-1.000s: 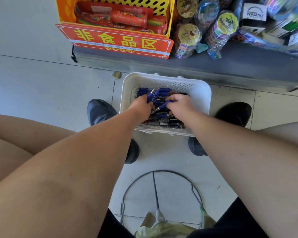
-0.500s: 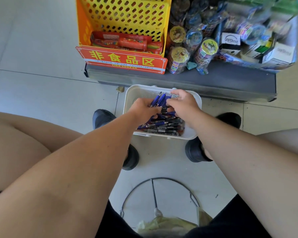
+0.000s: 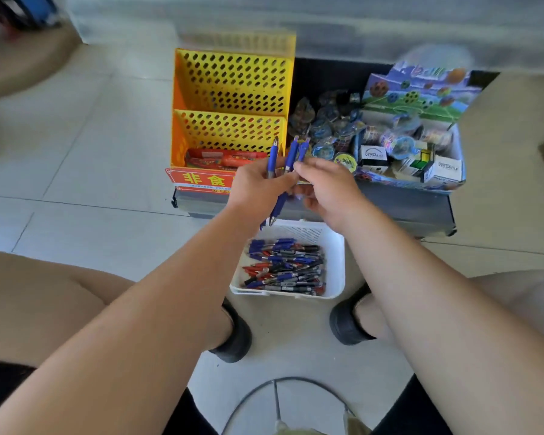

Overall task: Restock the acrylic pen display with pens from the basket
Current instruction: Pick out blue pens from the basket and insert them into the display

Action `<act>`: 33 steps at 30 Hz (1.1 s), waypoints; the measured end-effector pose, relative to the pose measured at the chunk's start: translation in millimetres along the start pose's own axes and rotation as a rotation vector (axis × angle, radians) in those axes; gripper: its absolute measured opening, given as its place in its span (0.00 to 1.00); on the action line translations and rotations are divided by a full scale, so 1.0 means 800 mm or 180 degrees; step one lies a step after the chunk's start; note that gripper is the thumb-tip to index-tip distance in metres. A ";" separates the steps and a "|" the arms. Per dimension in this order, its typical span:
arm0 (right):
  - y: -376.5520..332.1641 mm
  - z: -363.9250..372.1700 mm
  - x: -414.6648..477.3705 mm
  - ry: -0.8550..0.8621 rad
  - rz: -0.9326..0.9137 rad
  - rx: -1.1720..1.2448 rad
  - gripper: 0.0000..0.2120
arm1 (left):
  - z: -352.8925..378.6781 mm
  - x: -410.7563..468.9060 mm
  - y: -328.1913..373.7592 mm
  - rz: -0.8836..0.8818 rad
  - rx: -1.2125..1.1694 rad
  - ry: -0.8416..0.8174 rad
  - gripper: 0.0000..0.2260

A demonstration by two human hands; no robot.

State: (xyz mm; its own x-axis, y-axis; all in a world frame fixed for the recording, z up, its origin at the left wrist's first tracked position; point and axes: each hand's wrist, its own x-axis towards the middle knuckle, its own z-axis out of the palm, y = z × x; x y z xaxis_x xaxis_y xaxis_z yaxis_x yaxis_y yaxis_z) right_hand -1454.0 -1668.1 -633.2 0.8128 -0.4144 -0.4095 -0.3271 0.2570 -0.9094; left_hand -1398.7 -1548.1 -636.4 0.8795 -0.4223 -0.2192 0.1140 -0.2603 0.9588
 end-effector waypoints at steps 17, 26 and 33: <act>-0.251 0.024 -0.070 0.0186 -0.2067 -0.0706 0.09 | -0.043 -0.018 0.254 0.1484 -0.0200 0.0701 0.05; -0.344 0.051 -0.045 0.0576 -0.2720 -0.1028 0.13 | -0.067 0.026 0.347 0.1696 0.0018 0.1033 0.05; -0.370 0.051 0.013 0.0339 -0.2878 -0.1147 0.07 | -0.076 0.074 0.358 0.1860 -0.0009 0.1002 0.07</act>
State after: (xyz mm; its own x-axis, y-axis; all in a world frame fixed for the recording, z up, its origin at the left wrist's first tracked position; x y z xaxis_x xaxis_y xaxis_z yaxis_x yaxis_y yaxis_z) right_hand -1329.0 -1712.9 -365.2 0.7874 -0.4052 0.4647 0.2558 -0.4711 -0.8442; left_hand -1285.8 -1594.9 -363.8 0.8899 -0.2194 0.3998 -0.4219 -0.0629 0.9045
